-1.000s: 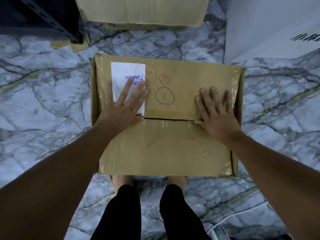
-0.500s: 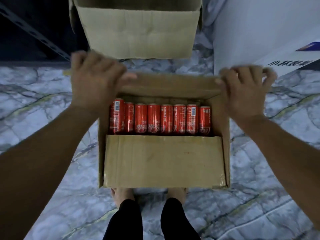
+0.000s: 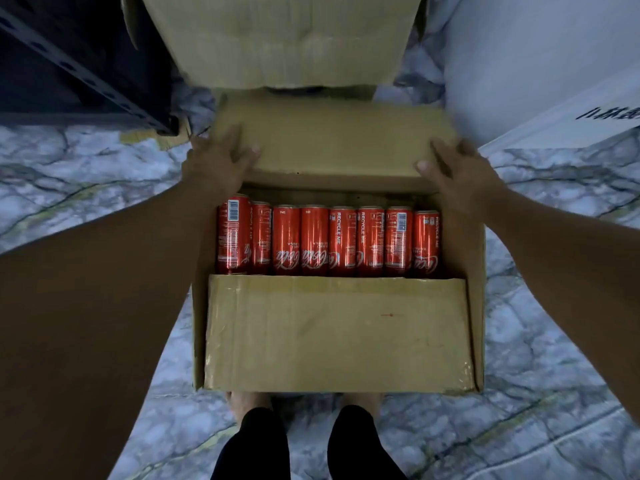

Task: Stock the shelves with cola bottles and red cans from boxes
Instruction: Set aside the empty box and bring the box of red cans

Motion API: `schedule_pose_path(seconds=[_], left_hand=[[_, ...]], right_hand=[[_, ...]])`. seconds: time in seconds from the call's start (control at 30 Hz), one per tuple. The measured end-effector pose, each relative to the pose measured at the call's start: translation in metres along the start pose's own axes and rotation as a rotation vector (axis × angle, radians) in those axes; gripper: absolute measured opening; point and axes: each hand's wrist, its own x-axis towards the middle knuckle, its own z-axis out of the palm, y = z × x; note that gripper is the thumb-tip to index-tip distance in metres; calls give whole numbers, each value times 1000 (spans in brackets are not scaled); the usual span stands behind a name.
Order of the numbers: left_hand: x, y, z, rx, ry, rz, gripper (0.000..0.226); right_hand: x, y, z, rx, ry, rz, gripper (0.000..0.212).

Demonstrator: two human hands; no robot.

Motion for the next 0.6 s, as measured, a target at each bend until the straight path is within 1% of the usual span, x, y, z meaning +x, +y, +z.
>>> schedule_pose_path(seconds=[0.03,0.1,0.13,0.2,0.3,0.4,0.5,0.53,0.6], left_hand=[[3,-7,6,65,-5,8,60],[8,-21,16,151,41,53,59],[7,-27,19,174,82,105,60],[0,-36,21,199,120,255,58],[-10,-41,19,172,192,432,42],[-15,-41,19,142,270,439,42],[-34,-43,25,115,331,385,41],[-45,-43,29,109,356,382,44],[-69,-44,40,105,361,412,48]], right_hand=[[-1,-1,3,-49,-8,-11,63],[-3,1,8,-112,5,-71,66],[-4,4,10,-129,21,-97,67],[-7,10,13,-136,81,-158,61],[-9,12,17,-135,185,-213,45],[-13,12,24,-207,257,-216,42],[-34,12,37,-244,407,-263,40],[-43,13,43,-243,433,-298,40],[-65,16,62,-245,418,-360,41]])
